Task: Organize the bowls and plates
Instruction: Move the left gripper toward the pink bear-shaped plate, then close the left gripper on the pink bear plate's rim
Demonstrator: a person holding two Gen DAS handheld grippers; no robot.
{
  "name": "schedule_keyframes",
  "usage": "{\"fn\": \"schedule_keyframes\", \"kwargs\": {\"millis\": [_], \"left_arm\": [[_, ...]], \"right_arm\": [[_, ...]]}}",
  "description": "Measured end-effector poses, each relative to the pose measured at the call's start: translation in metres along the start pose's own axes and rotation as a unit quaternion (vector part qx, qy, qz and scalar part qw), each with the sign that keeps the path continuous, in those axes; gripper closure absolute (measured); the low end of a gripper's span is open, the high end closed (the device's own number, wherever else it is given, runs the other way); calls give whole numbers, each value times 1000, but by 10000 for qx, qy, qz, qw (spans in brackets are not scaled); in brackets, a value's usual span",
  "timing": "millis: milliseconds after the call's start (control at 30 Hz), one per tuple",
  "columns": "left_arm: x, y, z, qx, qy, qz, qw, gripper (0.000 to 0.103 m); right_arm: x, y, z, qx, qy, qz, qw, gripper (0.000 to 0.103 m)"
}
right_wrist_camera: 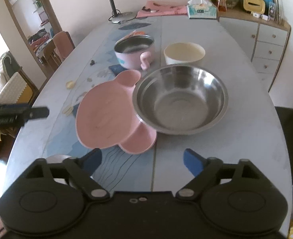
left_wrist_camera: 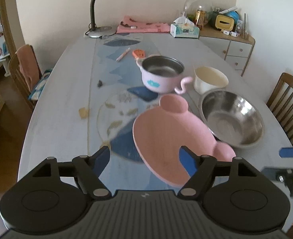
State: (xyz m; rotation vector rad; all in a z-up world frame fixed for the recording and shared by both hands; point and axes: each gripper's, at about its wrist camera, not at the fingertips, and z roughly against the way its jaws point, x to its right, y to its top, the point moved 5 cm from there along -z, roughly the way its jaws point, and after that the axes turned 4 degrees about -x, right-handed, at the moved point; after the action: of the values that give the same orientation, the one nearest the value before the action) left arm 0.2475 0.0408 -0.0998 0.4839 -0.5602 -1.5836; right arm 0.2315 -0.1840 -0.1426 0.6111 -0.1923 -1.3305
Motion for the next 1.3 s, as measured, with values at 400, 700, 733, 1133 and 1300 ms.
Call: {"fn": "schedule_keyframes", "kwargs": {"millis": [400, 700, 733, 1133, 1300], "left_arm": [[5, 53, -75, -206, -93, -511, 9984, 27], [5, 74, -131, -666, -243, -922, 9932, 27], [4, 75, -135, -702, -275, -935, 9928, 27], [5, 76, -173, -1005, -563, -1066, 9876, 38], [0, 73, -179, -1117, -609, -989, 9869, 58]], "right_arm": [[11, 8, -38, -186, 11, -241, 9995, 10], [10, 13, -65, -458, 130, -290, 9984, 20], [10, 14, -68, -487, 140, -291, 9983, 20], [17, 17, -91, -773, 269, -547, 9951, 37], [16, 16, -94, -852, 310, -566, 9943, 51]]}}
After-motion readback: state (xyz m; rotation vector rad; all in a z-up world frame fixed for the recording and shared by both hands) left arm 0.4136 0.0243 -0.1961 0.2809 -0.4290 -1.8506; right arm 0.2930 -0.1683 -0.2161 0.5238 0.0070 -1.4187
